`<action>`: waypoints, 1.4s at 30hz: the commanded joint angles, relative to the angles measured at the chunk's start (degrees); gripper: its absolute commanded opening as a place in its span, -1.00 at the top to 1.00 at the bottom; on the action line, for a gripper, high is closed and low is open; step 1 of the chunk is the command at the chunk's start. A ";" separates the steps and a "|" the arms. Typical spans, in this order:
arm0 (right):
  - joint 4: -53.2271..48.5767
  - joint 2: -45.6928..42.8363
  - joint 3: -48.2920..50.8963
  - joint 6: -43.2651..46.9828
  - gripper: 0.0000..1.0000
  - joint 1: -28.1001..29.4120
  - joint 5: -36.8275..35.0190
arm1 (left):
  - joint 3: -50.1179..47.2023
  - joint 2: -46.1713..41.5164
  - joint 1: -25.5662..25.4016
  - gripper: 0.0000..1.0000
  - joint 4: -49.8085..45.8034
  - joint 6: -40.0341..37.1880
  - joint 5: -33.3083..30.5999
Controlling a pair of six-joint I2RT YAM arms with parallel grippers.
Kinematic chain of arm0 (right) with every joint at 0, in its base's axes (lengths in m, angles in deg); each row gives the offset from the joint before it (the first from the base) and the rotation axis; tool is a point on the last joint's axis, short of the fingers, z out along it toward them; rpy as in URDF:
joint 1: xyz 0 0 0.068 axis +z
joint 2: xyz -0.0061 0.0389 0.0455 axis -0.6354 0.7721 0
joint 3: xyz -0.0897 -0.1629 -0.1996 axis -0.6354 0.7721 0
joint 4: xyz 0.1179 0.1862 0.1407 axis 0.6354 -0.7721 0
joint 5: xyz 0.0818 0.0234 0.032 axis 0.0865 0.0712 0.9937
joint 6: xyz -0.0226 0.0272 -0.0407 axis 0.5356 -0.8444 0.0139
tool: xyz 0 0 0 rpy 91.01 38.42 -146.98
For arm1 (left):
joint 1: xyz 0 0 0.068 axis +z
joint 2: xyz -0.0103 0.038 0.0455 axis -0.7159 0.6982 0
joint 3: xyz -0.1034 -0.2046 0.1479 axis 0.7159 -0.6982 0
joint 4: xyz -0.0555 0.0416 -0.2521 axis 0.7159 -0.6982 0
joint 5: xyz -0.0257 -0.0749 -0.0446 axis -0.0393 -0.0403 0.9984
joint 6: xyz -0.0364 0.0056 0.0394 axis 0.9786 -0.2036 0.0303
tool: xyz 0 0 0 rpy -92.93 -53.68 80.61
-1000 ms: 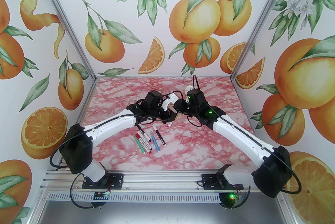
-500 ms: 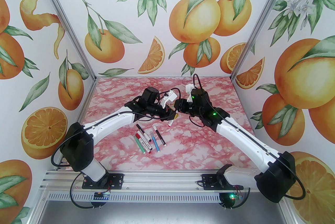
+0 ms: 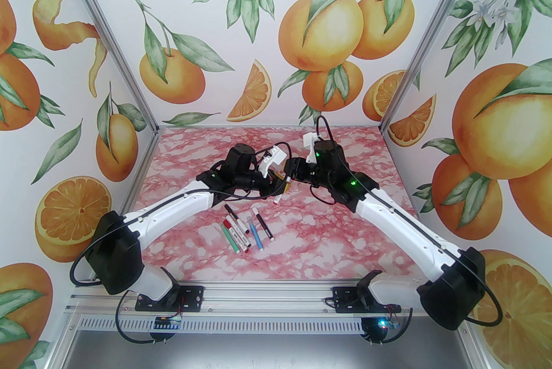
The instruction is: Open the pen caps
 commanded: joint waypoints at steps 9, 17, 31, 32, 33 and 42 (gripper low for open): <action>12.16 0.98 -0.60 3.21 0.75 -4.68 2.60 | -6.05 -2.35 1.60 0.92 -3.93 2.18 6.79; 15.28 3.29 -1.15 3.60 0.76 -6.71 4.82 | -6.21 -2.10 1.52 0.92 -6.46 0.64 6.00; 5.72 8.04 -8.16 -0.42 0.82 -6.86 -14.87 | -4.28 -2.51 -3.60 0.93 -12.39 -1.80 -8.61; 4.47 8.19 -8.81 -0.70 0.83 -6.89 -15.94 | -4.12 -2.40 -3.75 0.94 -12.69 -2.02 -8.86; 3.41 8.37 -9.39 -1.09 0.83 -6.95 -16.98 | -3.94 -2.30 -3.95 0.94 -12.95 -2.27 -9.31; 5.79 7.02 -7.06 1.34 0.81 -7.82 -10.60 | -3.84 -2.79 -2.89 0.94 -9.86 -0.45 -6.08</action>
